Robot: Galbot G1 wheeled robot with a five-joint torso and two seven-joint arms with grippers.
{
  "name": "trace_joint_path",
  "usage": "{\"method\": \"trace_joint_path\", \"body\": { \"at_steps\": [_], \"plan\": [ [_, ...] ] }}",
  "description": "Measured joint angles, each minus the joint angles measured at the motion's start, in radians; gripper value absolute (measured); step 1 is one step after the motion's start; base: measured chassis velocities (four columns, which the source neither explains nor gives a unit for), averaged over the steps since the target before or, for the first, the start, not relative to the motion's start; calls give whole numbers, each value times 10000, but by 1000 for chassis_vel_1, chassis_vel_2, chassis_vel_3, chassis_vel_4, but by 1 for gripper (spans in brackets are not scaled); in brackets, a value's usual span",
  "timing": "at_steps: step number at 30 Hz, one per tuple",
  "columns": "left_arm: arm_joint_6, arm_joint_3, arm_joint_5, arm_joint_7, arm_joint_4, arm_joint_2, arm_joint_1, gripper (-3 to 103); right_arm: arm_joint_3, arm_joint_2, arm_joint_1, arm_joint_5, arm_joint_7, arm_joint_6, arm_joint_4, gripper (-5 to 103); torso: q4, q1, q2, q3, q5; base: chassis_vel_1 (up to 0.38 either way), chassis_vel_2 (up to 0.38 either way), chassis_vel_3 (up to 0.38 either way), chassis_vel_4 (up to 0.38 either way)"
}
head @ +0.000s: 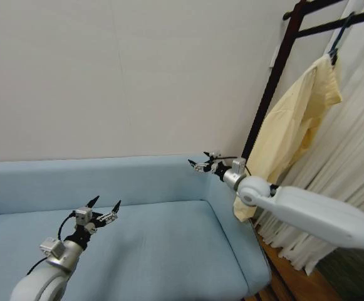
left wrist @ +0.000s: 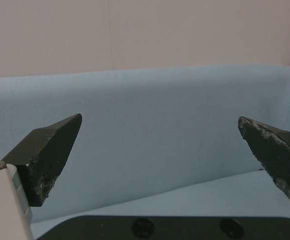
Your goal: Pick up the clothes from the sofa and hang them on the clothes hanger.
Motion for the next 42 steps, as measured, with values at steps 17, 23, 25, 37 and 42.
{"method": "trace_joint_path", "body": {
  "at_steps": [17,23,25,37,42],
  "plan": [
    [-2095,-18,3225,-68,-204,-3517,1886,100,10794,4578,-13274,-7023,-513,-663,3383,100,-1,-5,4,-5,-8,0,0,0,0],
    [-2126,75,3770,351,-907,-4580,2611,100,11840,6663,-15141,-8100,-1482,-1973,5312,100,3,-5,5,-4,-9,0,0,0,0],
    [-2014,95,3766,355,-988,-4616,2667,100,11801,6917,-15222,-8190,-1527,-2136,5514,100,3,-5,5,-4,-11,0,0,0,0],
    [-1346,113,3739,131,-1599,-4428,2714,100,11399,7318,-15041,-8427,-1268,-2313,5810,100,3,-1,4,-1,-9,0,0,0,0],
    [-1344,112,3732,129,-1599,-4414,2704,100,11365,7286,-15002,-8411,-1259,-2288,5798,100,3,0,3,-1,-9,0,0,0,0]
  ]
}}
